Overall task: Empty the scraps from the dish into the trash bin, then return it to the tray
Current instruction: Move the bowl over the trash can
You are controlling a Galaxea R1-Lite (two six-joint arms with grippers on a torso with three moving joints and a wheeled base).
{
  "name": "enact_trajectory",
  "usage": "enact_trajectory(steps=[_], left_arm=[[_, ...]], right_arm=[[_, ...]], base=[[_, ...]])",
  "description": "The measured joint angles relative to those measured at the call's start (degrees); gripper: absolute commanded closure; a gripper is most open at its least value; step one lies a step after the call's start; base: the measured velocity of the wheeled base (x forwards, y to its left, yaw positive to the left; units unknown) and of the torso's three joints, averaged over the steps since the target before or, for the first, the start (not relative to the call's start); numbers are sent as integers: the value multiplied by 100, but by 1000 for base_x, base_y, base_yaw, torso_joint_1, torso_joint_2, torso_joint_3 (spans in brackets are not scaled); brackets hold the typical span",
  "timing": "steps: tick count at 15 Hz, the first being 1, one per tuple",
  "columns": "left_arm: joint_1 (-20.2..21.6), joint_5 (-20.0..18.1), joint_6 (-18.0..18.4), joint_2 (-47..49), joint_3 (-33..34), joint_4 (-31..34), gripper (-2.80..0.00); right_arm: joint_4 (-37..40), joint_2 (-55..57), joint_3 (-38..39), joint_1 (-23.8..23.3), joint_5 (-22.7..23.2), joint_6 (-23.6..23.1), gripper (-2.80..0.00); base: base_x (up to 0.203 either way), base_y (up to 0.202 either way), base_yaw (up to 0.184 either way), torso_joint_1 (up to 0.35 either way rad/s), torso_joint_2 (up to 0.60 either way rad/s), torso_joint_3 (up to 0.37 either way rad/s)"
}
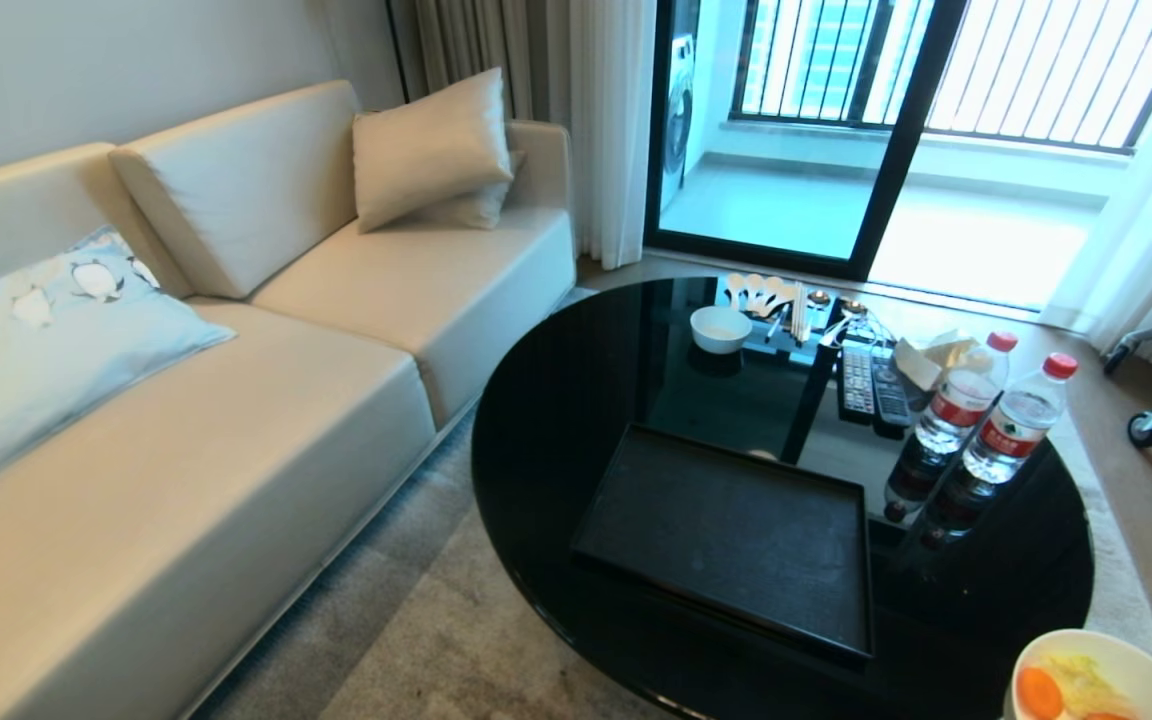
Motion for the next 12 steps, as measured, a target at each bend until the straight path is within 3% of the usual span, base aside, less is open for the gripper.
enact_trajectory(steps=[12], left_arm=[[0,2,0,0,0,0,0]], right_arm=[[-137,224,-24,2,-12,-29,0]], base=[[0,0,0,0,0,0]])
